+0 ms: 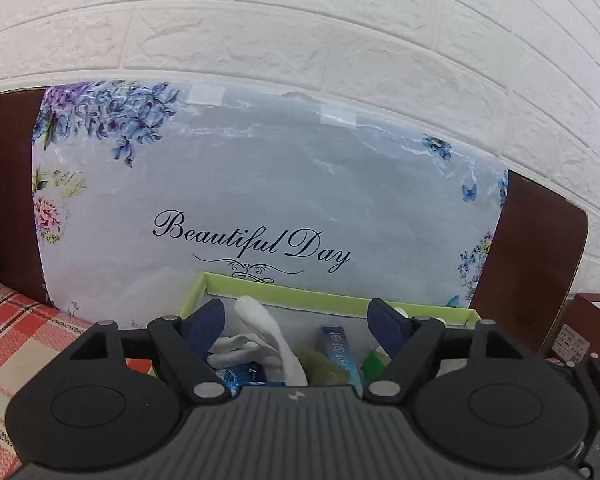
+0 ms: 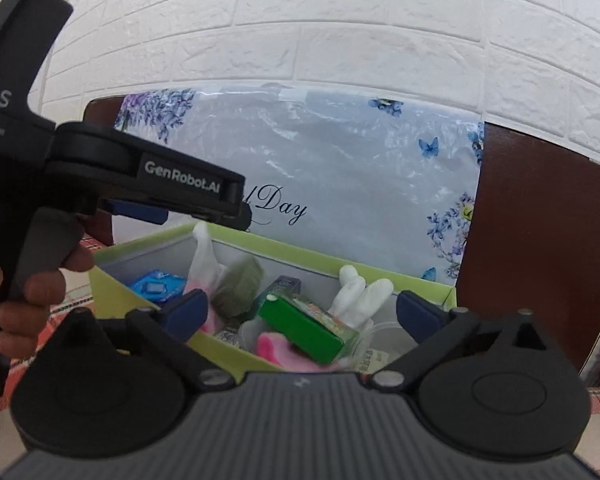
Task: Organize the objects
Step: 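Lower both items into the lime-green box and open both grippers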
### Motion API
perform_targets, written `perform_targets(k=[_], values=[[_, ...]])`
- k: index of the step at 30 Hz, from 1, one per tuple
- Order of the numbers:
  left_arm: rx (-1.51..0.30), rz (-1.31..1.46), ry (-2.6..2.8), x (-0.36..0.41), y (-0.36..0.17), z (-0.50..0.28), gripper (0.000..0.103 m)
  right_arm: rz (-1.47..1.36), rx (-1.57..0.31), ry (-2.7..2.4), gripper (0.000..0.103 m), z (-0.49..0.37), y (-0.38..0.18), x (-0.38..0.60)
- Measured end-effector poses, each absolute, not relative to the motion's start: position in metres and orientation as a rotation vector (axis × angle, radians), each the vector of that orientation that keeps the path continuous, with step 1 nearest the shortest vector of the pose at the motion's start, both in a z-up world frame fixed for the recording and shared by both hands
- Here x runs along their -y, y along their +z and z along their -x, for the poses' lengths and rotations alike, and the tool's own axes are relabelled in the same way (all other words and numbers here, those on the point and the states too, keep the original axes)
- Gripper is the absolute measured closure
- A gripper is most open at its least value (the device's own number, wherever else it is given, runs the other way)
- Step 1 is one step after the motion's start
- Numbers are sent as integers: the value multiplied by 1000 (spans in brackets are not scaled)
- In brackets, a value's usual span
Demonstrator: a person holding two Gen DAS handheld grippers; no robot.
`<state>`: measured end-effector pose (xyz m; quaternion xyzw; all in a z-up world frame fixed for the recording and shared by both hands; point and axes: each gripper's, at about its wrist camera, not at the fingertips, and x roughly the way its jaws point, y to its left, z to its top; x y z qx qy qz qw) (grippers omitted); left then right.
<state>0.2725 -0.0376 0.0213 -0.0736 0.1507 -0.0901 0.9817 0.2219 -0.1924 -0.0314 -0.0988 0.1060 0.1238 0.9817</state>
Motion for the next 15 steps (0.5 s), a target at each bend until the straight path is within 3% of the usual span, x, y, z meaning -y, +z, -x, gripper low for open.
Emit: perform_targets(k=[15], values=[[-410, 71, -121, 48, 40, -208, 19, 104, -232, 213, 0, -144, -15, 215]])
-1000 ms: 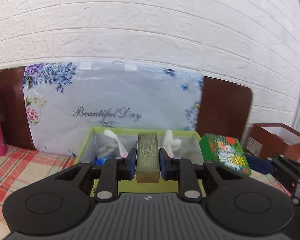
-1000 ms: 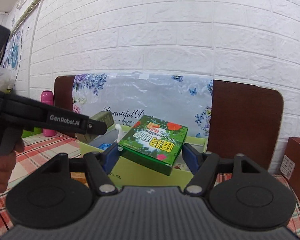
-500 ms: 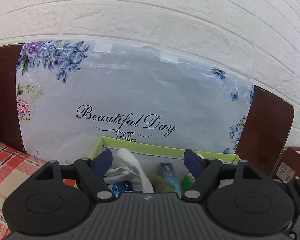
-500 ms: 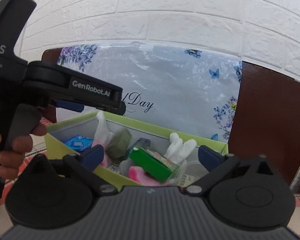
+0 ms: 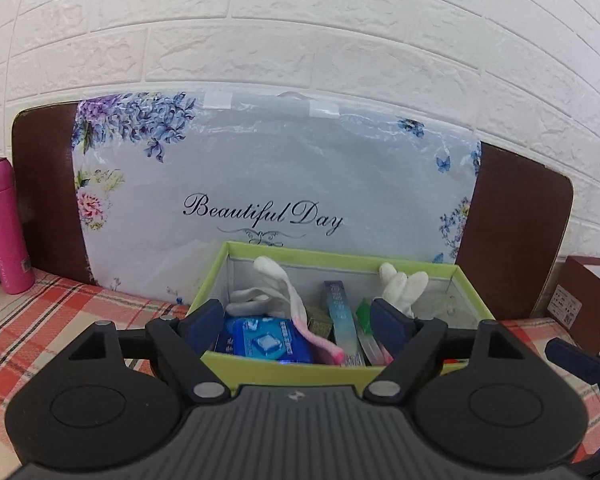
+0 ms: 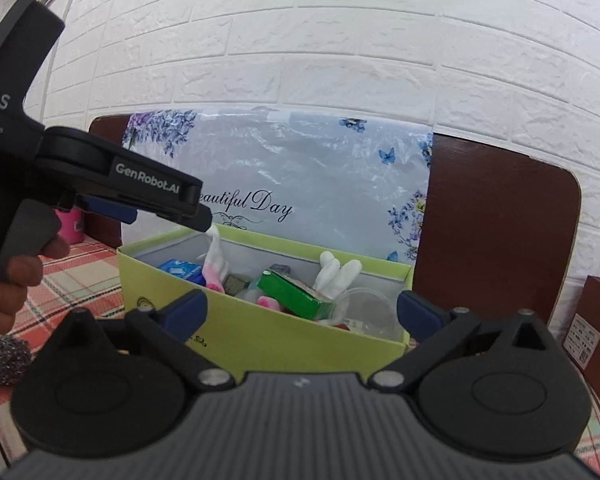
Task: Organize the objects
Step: 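Lower both items into the lime-green box and open both grippers, then grasp a gold box with the left gripper while the right grasps the bag of wooden sticks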
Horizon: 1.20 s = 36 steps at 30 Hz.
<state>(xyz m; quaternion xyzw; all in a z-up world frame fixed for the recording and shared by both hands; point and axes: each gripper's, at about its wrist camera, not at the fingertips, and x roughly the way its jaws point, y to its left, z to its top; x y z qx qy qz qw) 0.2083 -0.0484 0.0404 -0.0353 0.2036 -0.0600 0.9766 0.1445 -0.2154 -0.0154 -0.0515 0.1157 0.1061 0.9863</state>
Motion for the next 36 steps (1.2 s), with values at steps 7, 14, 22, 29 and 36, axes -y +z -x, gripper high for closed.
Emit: perform_targets(k=[7, 14, 22, 29, 36], values=[[-503, 92, -170, 54, 29, -161, 19, 10, -286, 215, 0, -91, -33, 230], [-565, 77, -160, 56, 10, -135, 19, -74, -356, 203, 0, -74, -56, 240], [-563, 131, -185, 26, -14, -105, 19, -70, -402, 229, 0, -71, -64, 240], [-563, 122, -207, 17, -25, -113, 19, -66, -514, 304, 0, -76, -71, 240], [-543, 4, -177, 42, -33, -161, 19, -79, -606, 358, 0, -85, -80, 244]])
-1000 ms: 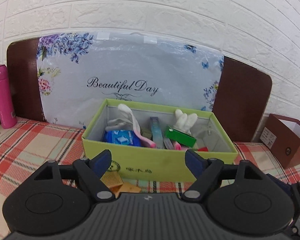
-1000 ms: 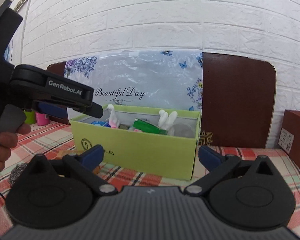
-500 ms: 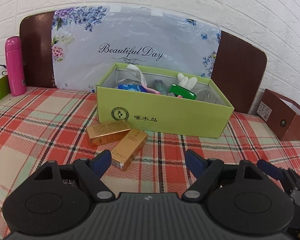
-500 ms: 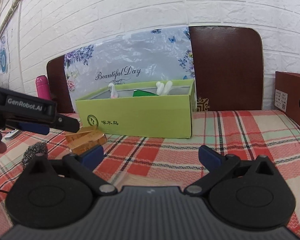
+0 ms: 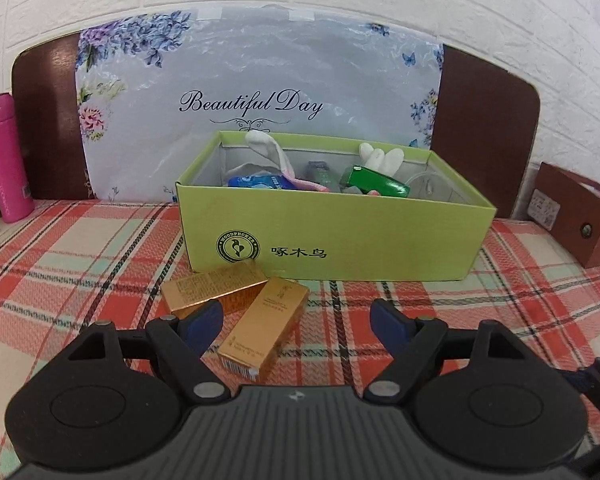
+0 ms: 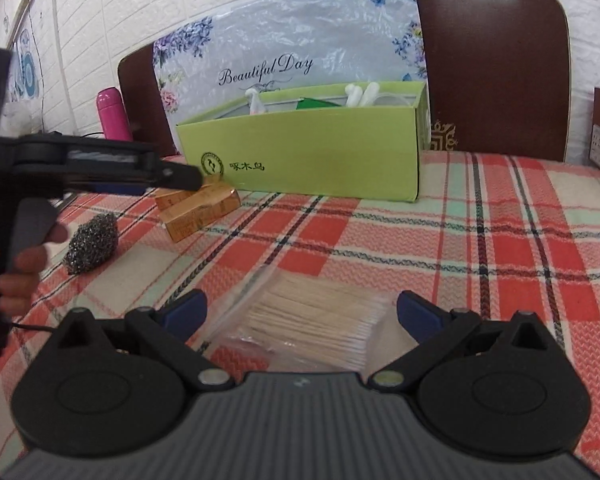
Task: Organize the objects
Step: 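Grasp a gold box with the left gripper while the right grasps the bag of wooden sticks, then carry the gold box and stick bag into the lime-green box and release both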
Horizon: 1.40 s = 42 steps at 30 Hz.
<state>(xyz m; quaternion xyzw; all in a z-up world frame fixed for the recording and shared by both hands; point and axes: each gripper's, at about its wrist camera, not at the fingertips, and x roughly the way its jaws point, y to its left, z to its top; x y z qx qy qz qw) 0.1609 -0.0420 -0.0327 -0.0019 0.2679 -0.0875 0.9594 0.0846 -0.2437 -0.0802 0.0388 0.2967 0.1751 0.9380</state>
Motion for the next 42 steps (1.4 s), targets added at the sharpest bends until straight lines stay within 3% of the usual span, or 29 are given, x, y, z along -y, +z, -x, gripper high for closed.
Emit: perform_targets(k=[3, 6, 7, 10, 11, 22, 25, 26, 28, 32, 34, 36, 38, 40, 41, 42], values=[[-593, -33, -158, 48, -44, -181, 19, -91, -636, 360, 0, -99, -83, 245], [-610, -47, -140, 51, -53, -186, 26, -88, -649, 362, 0, -109, -85, 245], [-606, -60, -133, 52, -55, -184, 33, -89, -650, 368, 0, -109, -85, 245], [-640, -101, -158, 53, -59, -178, 69, -39, -670, 410, 0, -96, -84, 240], [-658, -84, -182, 51, -60, -174, 71, -14, -680, 421, 0, -91, -83, 236], [-673, -60, -303, 41, -59, -112, 71, 124, -575, 482, 0, -39, -72, 210], [-670, -40, -296, 34, -57, -109, 66, 122, -585, 436, 0, -57, -70, 213], [-668, -35, -290, 33, -57, -109, 58, 116, -596, 436, 0, -64, -70, 213], [-659, -25, -274, 33, -56, -110, 50, 123, -623, 446, 9, -73, -74, 209], [-651, -10, -283, 32, -55, -111, 50, 134, -645, 434, 24, -71, -81, 204], [-649, -16, -286, 33, -56, -111, 50, 122, -634, 416, 62, -64, -78, 205], [-647, -26, -295, 35, -57, -111, 52, 122, -635, 407, 69, -55, -79, 204], [-650, -28, -312, 36, -57, -113, 60, 123, -632, 417, 71, -45, -79, 202], [-654, -32, -311, 39, -59, -114, 60, 129, -633, 434, 69, -39, -78, 201], [-653, -35, -308, 40, -59, -114, 59, 139, -635, 442, 65, -37, -78, 199], [-654, -41, -308, 42, -60, -114, 58, 149, -629, 446, 55, -35, -78, 198]])
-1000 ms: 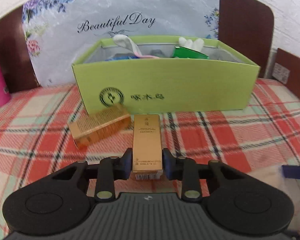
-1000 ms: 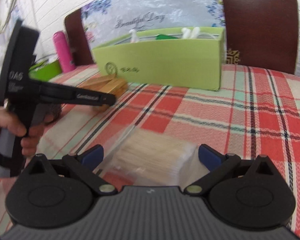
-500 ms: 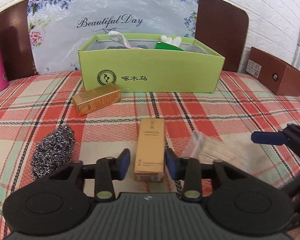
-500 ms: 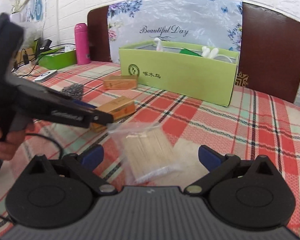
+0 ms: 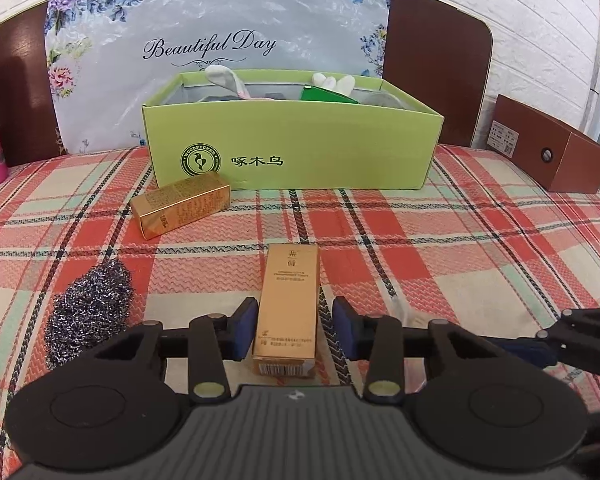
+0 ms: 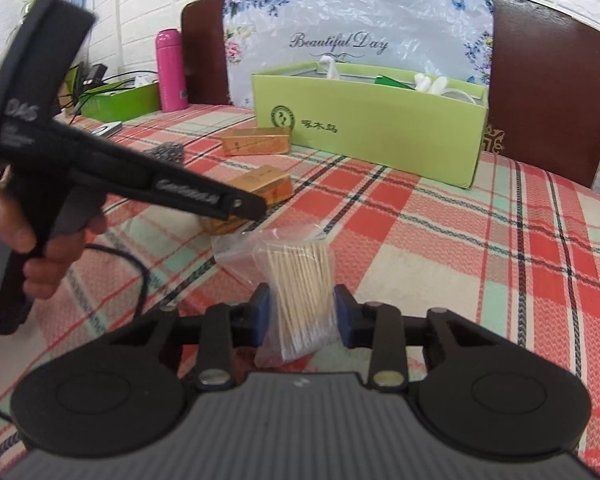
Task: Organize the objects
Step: 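Carry the gold box and stick bag into the lime-green box and release both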
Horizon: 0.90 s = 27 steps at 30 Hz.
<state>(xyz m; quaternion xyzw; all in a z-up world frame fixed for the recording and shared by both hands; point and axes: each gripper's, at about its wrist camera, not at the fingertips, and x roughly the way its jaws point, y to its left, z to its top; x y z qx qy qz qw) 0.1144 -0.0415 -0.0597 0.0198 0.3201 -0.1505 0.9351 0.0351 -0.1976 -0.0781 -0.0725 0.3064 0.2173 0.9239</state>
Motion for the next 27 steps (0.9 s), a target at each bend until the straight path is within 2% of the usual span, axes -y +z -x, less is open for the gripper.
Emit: perform_targets(k=[1, 4, 5, 7, 9, 11, 13, 27], values=[[-658, -45, -310, 42, -60, -115, 56, 160, -626, 444, 49, -34, -78, 196], [-660, -47, -313, 42, -62, -114, 56, 179, -624, 448, 50, -32, -80, 191], [-662, -46, -309, 41, -63, -114, 56, 172, -626, 453, 52, -33, -80, 191], [-668, -40, -303, 39, -64, -116, 56, 163, -624, 452, 64, -32, -80, 191], [-668, -35, -302, 38, -65, -116, 60, 164, -618, 445, 70, -32, -80, 191], [-665, -42, -301, 38, -64, -116, 69, 158, -616, 443, 73, -32, -80, 191], [-663, -41, -298, 39, -64, -116, 70, 149, -614, 442, 75, -32, -79, 192], [-545, 52, -266, 43, -27, -117, 70, 58, -523, 360, 77, -49, -58, 205]])
